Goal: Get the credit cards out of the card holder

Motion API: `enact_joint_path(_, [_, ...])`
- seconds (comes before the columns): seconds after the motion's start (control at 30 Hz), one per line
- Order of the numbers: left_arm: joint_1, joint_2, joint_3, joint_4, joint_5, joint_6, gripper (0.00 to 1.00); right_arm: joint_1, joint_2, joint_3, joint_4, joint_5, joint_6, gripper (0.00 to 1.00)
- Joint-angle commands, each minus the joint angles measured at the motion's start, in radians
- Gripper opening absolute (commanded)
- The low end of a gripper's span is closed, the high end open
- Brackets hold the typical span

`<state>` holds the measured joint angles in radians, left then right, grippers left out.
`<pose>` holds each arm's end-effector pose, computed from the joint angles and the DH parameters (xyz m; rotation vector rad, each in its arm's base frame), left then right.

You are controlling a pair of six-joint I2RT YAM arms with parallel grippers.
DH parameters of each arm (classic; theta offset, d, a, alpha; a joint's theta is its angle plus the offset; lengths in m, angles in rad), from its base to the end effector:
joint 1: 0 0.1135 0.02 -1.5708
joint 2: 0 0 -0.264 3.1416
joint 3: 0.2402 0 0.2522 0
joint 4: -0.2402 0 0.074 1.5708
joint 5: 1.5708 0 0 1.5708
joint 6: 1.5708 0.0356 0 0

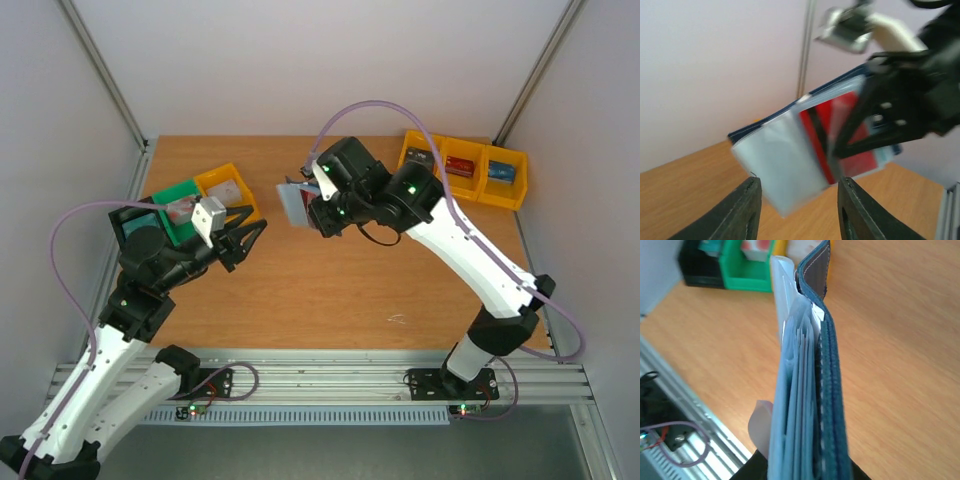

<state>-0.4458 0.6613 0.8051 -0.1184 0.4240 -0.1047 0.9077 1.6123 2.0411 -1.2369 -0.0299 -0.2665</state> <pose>0.1307 -0.0787 0.3728 0.6044 1.4794 -0.7583 0.1866 0.2406 0.4545 -1.3444 1.9946 0.3381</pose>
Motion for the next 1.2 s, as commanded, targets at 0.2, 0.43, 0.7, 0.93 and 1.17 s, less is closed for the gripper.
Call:
enact_joint_path(0.2, [-0.040, 0.053, 0.018, 0.160, 0.286, -0.188, 0.42, 0.019, 0.036, 0.024, -0.005, -0.007, 0.027, 0.01])
enact_joint_path(0.43, [-0.041, 0.090, -0.001, 0.195, 0.190, -0.359, 0.42, 0.022, -0.005, -0.051, 0.107, -0.250, -0.033, 0.01])
enact_joint_path(0.7, [-0.038, 0.088, -0.009, 0.191, 0.158, -0.422, 0.41, 0.022, -0.060, -0.113, 0.179, -0.374, -0.071, 0.01])
enact_joint_path(0.93, [-0.028, 0.079, -0.024, 0.180, 0.155, -0.429, 0.39, 0.021, -0.113, -0.152, 0.215, -0.425, -0.102, 0.01])
enact_joint_path(1.17, [-0.035, 0.089, -0.017, 0.183, 0.264, -0.369, 0.34, 0.022, -0.143, -0.190, 0.280, -0.495, -0.115, 0.01])
